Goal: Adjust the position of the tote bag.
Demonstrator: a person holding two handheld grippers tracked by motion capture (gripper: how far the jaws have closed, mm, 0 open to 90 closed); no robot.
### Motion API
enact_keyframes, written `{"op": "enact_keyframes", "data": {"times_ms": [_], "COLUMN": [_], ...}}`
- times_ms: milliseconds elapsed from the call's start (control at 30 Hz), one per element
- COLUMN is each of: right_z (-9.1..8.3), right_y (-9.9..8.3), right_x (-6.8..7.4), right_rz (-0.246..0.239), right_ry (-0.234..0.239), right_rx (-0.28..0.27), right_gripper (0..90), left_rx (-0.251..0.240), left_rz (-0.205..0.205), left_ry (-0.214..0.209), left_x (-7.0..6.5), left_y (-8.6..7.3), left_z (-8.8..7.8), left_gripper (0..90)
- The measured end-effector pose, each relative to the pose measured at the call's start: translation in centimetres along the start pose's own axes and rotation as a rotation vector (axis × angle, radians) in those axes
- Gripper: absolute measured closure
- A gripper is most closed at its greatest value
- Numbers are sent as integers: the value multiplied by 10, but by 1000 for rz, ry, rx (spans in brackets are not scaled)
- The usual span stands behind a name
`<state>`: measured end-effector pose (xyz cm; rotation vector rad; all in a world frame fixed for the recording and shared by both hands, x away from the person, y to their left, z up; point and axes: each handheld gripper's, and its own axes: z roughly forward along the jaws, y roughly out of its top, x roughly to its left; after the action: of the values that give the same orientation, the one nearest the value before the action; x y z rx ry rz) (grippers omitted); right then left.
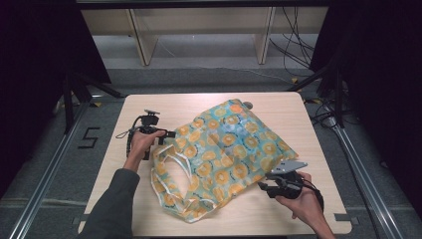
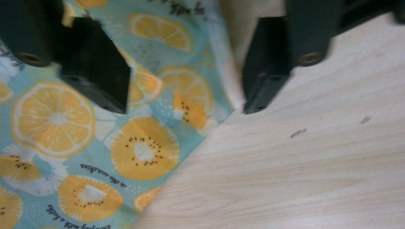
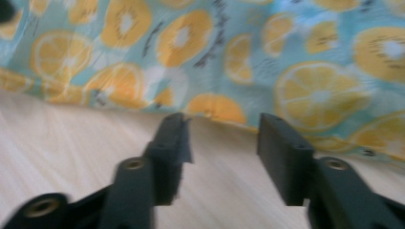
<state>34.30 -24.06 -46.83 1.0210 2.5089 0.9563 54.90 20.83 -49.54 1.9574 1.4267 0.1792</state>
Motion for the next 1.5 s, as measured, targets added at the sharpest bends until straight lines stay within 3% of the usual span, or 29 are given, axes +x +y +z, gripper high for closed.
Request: {"op": "enact_keyframes", "data": {"times_ms": [100,133,167,200,233,267,333,367,467,667,700,733,767,800,867,900,967,1000,1100,1133,1167,1233,1267,1400,1433,1500], "right_z": [4,4,8,9,9,12,15,16,20,43,47,48,48,53,58,61,65,74,79,88,92,96,98,84,66,58], "right_y": [-2,-3,-7,-8,-8,-8,-9,-9,-6,13,15,19,19,26,31,33,37,45,54,65,68,73,80,82,81,79], "right_x": [-1,-1,-4,-5,-5,-12,-14,-16,-25,-59,-63,-68,-68,-75,-81,-86,-90,-103,-114,-128,-133,-139,-149,-152,-146,-141], "right_rz": [-13,-5,-13,-12,-12,-20,-26,-13,9,12,9,4,4,11,17,6,-5,-6,-9,-8,-23,-20,0,22,42,40], "right_ry": [-1,1,-8,-11,-11,-19,-38,-43,-65,-133,-148,-146,-146,-158,-180,-194,-191,-198,-206,-200,-215,-222,-237,-252,-245,-230], "right_rx": [6,20,21,30,30,66,49,57,70,119,102,115,115,115,109,106,110,107,109,121,116,114,126,93,58,30], "right_gripper": [676,714,784,803,803,838,848,855,859,868,873,874,874,874,874,874,874,870,870,870,866,861,853,837,821,813], "left_rx": [-1,4,-2,-6,-6,-5,-6,-8,-30,-8,-8,4,4,-12,-44,-34,-43,-45,-50,-53,-51,-45,-68,-75,-74,-77], "left_rz": [34,73,105,120,120,154,175,198,216,305,305,331,331,366,369,386,394,400,408,417,421,421,386,400,382,392], "left_ry": [-16,-15,-6,-8,-8,-6,-3,-5,-28,-80,-80,-95,-95,-81,-108,-128,-127,-141,-166,-203,-209,-224,-245,-262,-279,-276], "left_x": [-2,-3,-4,-4,-4,-5,-7,-8,-12,-33,-33,-41,-41,-49,-59,-63,-68,-77,-87,-96,-99,-103,-107,-112,-117,-122], "left_y": [-2,-4,-5,-6,-6,-10,-12,-15,-26,-48,-48,-56,-56,-63,-72,-77,-83,-92,-103,-111,-114,-117,-122,-129,-132,-133], "left_z": [3,3,0,-2,-2,-6,-9,-14,-24,-40,-40,-41,-41,-44,-45,-48,-50,-54,-58,-61,-62,-64,-64,-64,-61,-60], "left_gripper": [737,737,850,882,889,893,894,894,895,895,895,895,895,895,896,896,896,896,896,895,895,895,894,894,894,894]}}
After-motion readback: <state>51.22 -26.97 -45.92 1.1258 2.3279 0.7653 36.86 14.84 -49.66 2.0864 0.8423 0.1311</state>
